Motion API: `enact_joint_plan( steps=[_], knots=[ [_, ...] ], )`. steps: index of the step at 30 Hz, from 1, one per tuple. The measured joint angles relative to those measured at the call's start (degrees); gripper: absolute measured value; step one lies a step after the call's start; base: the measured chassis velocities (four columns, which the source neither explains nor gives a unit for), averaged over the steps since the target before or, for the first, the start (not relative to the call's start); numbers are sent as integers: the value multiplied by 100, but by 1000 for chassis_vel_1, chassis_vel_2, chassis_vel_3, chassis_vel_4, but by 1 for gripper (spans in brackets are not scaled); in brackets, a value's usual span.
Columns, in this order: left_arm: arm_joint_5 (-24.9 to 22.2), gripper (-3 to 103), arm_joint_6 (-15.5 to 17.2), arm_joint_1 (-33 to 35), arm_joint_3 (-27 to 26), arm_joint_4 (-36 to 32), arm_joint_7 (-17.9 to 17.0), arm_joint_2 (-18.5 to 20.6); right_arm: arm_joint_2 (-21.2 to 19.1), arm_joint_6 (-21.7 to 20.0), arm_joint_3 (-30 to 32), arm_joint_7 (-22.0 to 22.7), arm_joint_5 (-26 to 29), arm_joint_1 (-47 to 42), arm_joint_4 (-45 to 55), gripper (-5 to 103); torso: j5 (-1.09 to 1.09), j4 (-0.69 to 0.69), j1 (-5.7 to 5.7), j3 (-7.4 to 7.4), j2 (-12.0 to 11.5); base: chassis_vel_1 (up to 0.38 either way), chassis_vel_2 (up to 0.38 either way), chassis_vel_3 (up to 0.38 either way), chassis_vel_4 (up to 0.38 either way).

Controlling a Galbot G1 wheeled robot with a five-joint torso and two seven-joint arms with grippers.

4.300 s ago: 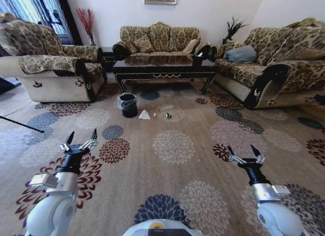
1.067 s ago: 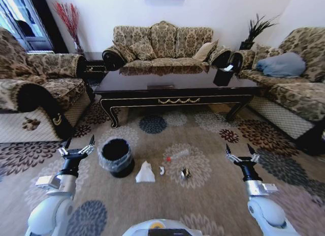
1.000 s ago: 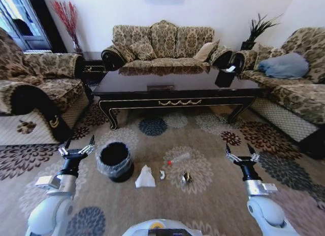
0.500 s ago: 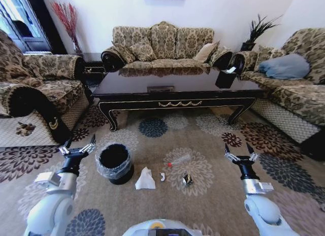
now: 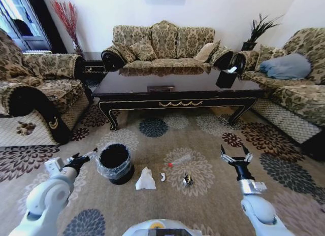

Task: Move to the front of the table and pick up the trash from the floor, then place it into the trash bin.

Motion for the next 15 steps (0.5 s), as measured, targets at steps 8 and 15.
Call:
enact_joint_plan(
  steps=[8,15],
  knots=[
    [-217,100,2,-289,195,657,31,-64,23,-13,-65,45,-83,10,-89,100,0,1,0,0,0,0,0,0,0],
    [-276,100,-123,-562,414,1185,99,-204,20,-40,-143,121,-94,51,-187,100,1,0,0,0,0,0,0,0,0]
  ],
)
